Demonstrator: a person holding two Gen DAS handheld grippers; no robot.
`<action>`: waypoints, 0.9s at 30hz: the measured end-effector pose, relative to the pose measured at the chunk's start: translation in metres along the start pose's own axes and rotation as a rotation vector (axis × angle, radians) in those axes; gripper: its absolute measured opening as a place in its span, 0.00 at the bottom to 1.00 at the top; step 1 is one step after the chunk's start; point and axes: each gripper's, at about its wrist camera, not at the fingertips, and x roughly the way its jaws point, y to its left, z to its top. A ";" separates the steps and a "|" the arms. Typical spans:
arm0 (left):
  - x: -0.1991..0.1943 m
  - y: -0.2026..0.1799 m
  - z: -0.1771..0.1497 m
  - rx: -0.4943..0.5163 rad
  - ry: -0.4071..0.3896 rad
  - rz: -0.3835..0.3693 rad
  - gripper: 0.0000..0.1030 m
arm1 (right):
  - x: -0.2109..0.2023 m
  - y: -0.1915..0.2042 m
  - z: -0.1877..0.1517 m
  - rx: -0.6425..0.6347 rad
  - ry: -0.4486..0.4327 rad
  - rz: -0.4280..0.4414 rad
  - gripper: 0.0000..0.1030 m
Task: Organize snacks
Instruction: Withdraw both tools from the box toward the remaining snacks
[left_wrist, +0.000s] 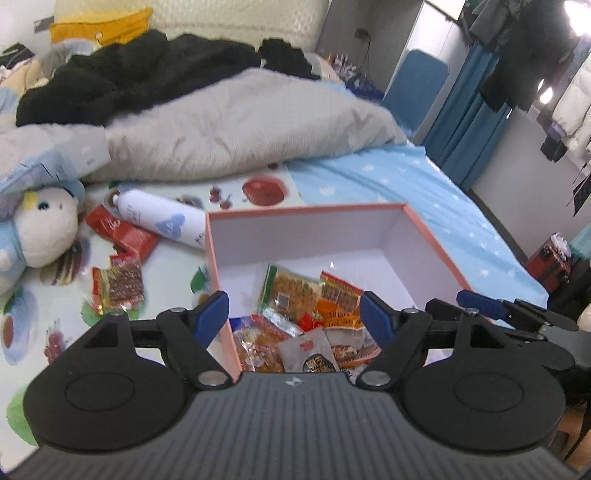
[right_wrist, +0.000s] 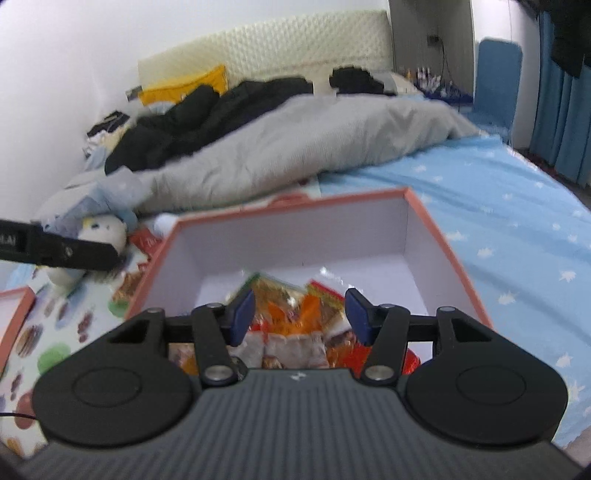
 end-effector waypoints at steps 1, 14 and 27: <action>-0.007 0.001 0.000 0.005 -0.014 0.001 0.79 | -0.004 0.002 0.003 0.002 -0.011 0.006 0.55; -0.077 0.032 -0.012 0.028 -0.172 0.060 0.79 | -0.052 0.056 0.017 -0.033 -0.152 0.077 0.55; -0.107 0.081 -0.069 -0.008 -0.194 0.113 0.79 | -0.052 0.126 -0.018 -0.081 -0.121 0.183 0.55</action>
